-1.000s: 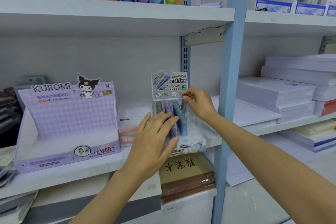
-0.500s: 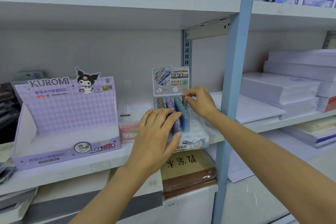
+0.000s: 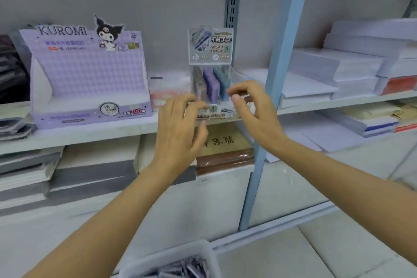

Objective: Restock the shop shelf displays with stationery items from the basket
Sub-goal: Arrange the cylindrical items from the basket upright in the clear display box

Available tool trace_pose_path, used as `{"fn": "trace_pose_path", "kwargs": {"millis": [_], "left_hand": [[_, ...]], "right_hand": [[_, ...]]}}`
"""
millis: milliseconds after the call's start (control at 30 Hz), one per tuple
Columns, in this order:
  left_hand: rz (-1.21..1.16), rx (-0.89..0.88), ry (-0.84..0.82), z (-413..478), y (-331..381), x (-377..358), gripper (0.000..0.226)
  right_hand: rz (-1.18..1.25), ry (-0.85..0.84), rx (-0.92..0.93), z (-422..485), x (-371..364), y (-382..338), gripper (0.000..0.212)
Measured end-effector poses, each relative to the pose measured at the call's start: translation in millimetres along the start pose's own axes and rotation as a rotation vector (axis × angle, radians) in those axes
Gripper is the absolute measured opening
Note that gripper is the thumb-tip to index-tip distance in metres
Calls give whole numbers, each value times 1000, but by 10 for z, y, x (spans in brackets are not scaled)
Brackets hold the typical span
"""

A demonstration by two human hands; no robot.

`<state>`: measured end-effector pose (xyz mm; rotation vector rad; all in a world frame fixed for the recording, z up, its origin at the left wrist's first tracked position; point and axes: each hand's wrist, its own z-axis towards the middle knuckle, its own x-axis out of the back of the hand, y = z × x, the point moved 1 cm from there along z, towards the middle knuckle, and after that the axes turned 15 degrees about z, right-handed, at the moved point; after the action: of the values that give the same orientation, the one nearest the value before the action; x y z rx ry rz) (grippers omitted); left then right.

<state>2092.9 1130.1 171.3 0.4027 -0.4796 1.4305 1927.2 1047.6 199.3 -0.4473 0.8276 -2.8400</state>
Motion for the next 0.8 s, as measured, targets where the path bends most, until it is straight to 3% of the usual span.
{"fn": "trace_pose_path", "kwargs": {"millis": [100,233,433,600,800], "left_hand": [[-96,5,-25,-703,-8,-104,18],[-159,154,-460,-1876,-171,-441,10],[-117,364,-1081,-3438,-445,-893,24],[-91,454,-1179,-4011,-520,-1251,41],[-109,480,-1210,-4228,-535,-1655,47]], "right_hand": [[54,-225,13,-556,-348,-19,10],[69,-519,-227,-1311,-921,334,9],[-68,-947,-657,-2519,-1567,1248,19],[-205,-914,-965,-3365,-1799,1739,15],[-250,-826,-1091,-3843,-1926,2015,13]]}}
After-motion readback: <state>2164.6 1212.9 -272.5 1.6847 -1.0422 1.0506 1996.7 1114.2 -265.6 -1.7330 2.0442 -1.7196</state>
